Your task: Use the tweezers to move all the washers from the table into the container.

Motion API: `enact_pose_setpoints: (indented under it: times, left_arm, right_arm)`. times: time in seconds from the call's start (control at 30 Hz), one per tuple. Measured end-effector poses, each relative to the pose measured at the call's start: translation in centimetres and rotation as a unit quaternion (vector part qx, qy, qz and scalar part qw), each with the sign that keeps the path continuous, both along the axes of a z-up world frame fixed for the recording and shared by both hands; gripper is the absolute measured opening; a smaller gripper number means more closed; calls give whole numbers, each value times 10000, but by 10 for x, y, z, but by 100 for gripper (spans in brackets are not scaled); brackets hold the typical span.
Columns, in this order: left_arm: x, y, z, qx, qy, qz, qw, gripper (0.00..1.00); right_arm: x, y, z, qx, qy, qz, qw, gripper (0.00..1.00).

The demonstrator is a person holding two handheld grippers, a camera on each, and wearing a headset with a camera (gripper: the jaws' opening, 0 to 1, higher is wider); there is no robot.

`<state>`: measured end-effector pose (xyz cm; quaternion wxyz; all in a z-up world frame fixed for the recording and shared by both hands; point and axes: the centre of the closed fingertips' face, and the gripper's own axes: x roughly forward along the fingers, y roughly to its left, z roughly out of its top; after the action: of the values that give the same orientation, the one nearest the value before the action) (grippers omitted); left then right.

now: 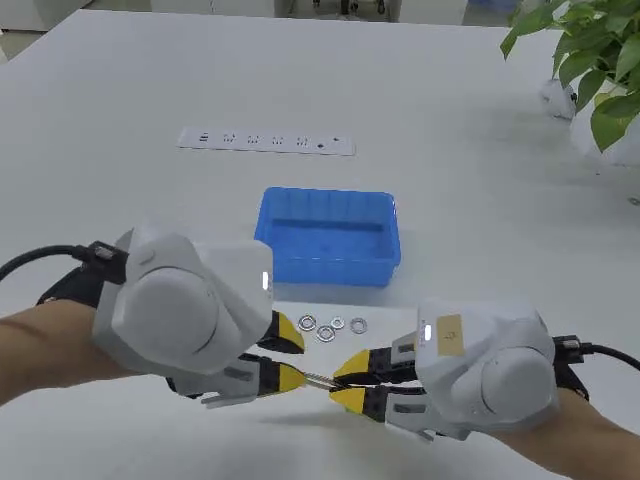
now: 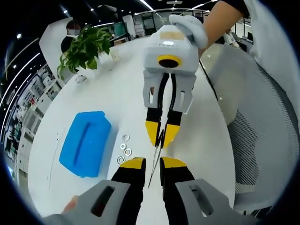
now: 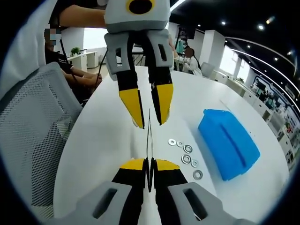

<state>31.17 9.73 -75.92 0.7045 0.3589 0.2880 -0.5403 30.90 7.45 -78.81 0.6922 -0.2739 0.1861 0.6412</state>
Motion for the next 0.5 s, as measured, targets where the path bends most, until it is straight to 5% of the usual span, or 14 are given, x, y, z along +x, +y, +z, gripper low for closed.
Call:
enact_pose_setpoints:
  times: [0.23,0.5]
  left_arm:
    - [4,14,-24,278,183,77,9994,15]
    - [-3,9,-8,40,206,-110,9997,6]
  right_arm:
    - [0,6,5,90,13,25,10000,7]
    - [2,6,10,89,-114,91,9999,7]
